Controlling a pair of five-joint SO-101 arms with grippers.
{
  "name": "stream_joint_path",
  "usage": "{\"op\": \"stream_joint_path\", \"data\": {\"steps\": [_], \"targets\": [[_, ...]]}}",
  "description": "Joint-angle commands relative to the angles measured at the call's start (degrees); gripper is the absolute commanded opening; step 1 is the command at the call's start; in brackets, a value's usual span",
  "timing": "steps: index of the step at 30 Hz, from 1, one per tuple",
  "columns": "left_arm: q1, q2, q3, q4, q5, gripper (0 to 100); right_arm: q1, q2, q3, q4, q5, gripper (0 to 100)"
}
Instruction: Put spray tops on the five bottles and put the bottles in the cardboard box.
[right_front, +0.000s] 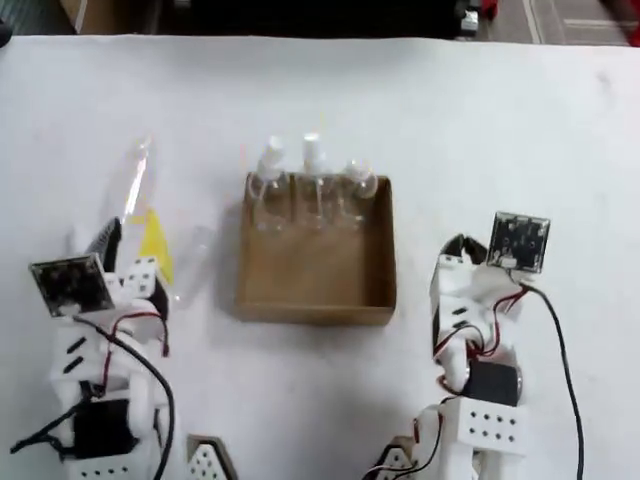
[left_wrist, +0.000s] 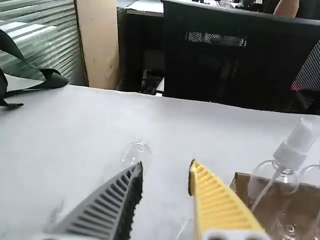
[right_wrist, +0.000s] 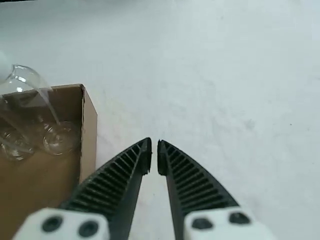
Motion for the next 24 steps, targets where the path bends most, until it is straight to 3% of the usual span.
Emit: {"op": "stream_joint_path", "data": {"steps": [1,5,11,17,24], "targets": [[-0.13,-1.27,1.85,-3.69,-0.53,14,-0.31,-0.04,-14.07,12.70,0.79,1.9],[0.04,-1.45,2.73,-3.69,-0.44,4,-5.41,0.04,-22.42,19.30,4.75,1.9],[-0.04,-1.45,2.81,-3.43,-0.44,2,-28.35,0.04,-22.59,21.14,25.58,1.7],[0.04,-1.45,2.90,-3.34,-0.44,2,-32.22,4.00,-25.67,18.07,21.54,1.7],[0.04,-1.45,6.51,-8.97,-0.44,2,-32.31,28.26,-46.59,23.87,20.04,1.7]]}}
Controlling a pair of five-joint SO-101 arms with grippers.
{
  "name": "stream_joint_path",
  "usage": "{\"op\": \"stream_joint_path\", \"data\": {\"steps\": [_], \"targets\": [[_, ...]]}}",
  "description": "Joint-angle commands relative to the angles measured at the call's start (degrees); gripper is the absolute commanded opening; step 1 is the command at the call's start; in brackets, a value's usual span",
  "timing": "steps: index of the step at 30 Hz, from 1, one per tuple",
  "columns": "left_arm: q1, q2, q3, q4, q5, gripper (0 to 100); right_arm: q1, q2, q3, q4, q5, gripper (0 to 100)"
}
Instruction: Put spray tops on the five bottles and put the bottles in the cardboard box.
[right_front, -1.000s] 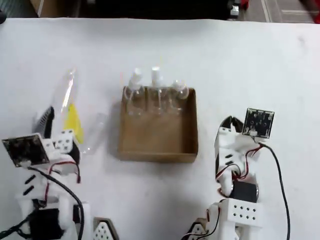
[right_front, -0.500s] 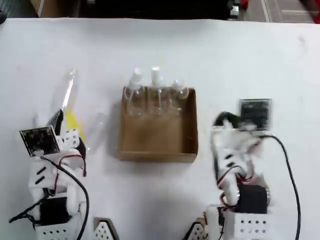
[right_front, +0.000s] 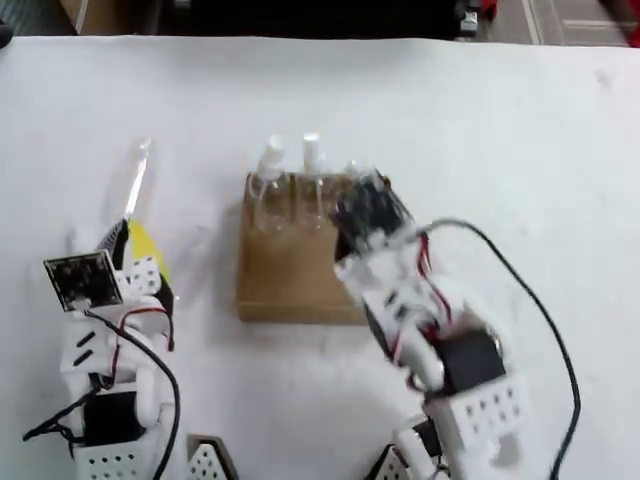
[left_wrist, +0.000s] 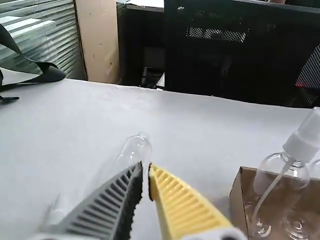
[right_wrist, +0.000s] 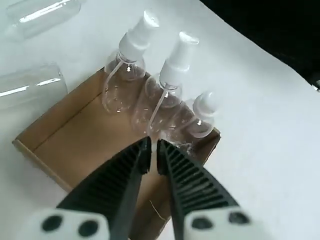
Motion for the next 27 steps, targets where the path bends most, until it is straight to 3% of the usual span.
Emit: {"op": "stream_joint_path", "data": {"steps": [1,9,16,27], "targets": [[0.04,-0.84,0.53,-4.40,-0.44,3,-0.66,10.68,-14.07,5.49,-0.62,1.7],[0.04,-0.84,0.97,-5.19,-0.44,2,-1.19,20.97,-17.14,5.14,-0.62,1.7],[0.04,-0.84,1.14,-5.10,-0.44,2,5.85,27.82,-16.79,-1.19,-3.69,1.7],[0.04,-0.84,1.14,-5.19,-0.44,2,6.29,34.42,-21.10,-5.49,-4.31,1.7]]}}
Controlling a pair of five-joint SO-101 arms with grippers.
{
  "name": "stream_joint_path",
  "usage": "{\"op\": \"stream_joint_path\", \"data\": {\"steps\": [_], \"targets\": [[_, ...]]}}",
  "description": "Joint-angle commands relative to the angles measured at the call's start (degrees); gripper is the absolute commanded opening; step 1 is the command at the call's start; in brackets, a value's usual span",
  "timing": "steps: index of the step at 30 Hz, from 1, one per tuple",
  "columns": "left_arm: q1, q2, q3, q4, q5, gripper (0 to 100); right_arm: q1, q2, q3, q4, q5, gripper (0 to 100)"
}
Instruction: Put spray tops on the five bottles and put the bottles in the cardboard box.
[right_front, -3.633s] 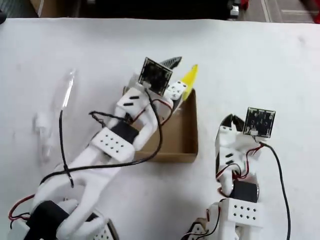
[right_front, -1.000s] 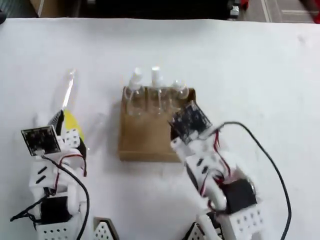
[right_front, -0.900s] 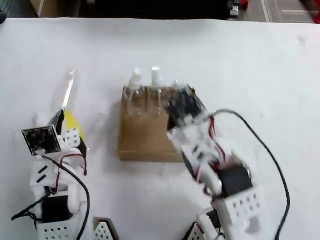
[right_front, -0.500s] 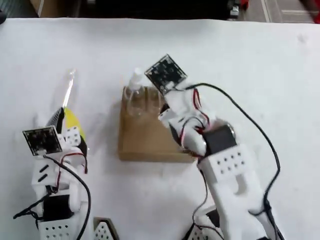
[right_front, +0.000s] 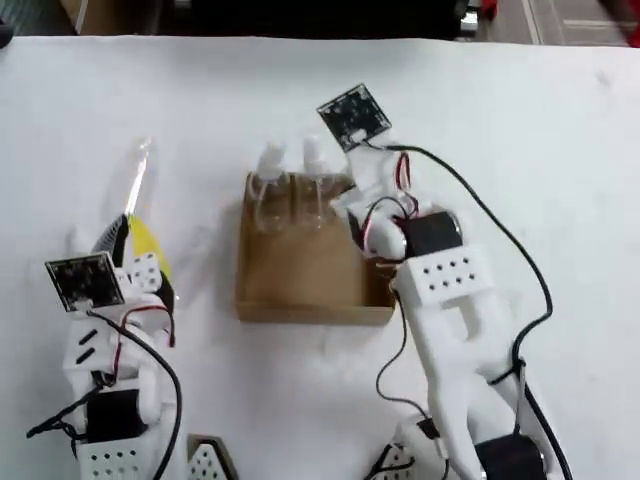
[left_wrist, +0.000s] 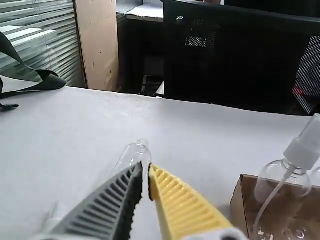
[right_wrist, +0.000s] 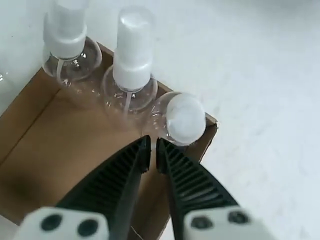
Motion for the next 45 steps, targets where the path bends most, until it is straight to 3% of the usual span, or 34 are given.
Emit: {"op": "stream_joint_path", "data": {"steps": [1,24,38,42,45], "targets": [[0.04,-0.84,-0.53,-1.67,-0.44,2,0.31,0.40,-4.92,-1.10,-0.44,1.7],[1.63,-0.84,0.09,-1.76,-0.79,2,0.22,-0.04,-7.03,-4.00,-0.44,1.7],[1.89,-0.84,0.09,-1.85,-0.88,3,-2.77,-9.01,-6.59,1.89,-0.62,2.2],[1.89,-0.84,0.09,-1.85,-0.88,3,-2.42,-11.74,-6.51,3.56,-7.21,12.1],[1.89,-0.84,0.09,-1.85,-0.88,3,-2.95,-10.42,-5.54,4.62,-7.56,20.3]]}}
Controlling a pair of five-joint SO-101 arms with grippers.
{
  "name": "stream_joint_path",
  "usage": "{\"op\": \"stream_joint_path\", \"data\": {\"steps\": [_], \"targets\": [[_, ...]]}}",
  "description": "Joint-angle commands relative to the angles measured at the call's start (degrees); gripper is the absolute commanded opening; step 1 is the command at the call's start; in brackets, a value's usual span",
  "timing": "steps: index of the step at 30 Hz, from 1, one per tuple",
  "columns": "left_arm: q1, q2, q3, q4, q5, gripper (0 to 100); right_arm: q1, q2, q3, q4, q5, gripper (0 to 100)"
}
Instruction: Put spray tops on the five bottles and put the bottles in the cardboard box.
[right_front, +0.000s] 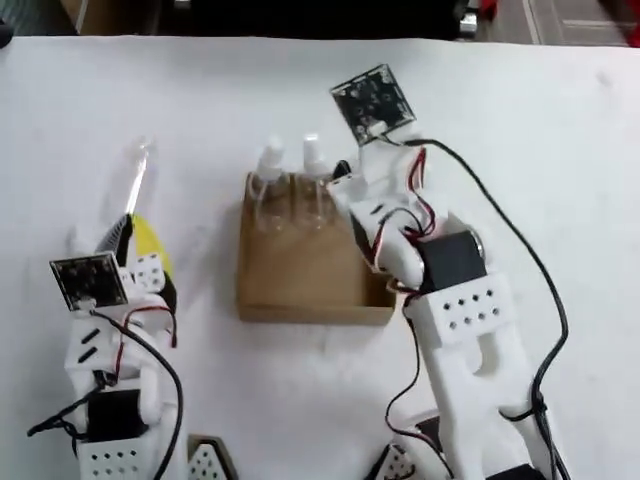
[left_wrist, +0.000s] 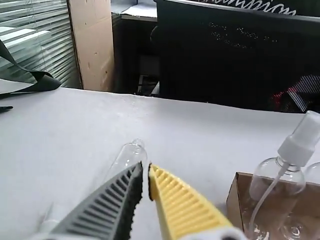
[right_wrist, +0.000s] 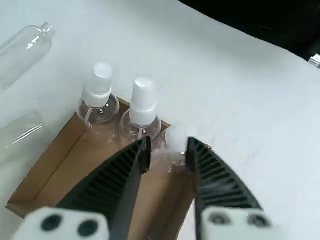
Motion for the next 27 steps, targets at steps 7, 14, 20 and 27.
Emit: {"op": "stream_joint_path", "data": {"steps": [7,14,20,27], "targets": [[0.84,-0.84,0.00,-1.85,-0.53,3,-0.31,8.31,-1.41,-3.12,-1.67,19.7],[0.84,-0.84,0.00,-1.85,-0.53,3,1.19,10.86,-1.41,-5.93,-1.76,19.5],[0.84,-0.84,-0.09,-1.85,-0.53,3,1.80,10.95,-1.32,-6.55,-1.67,19.4],[0.84,-0.84,-0.09,-1.85,-0.53,3,1.80,10.95,-1.05,-8.04,-1.32,14.5]]}}
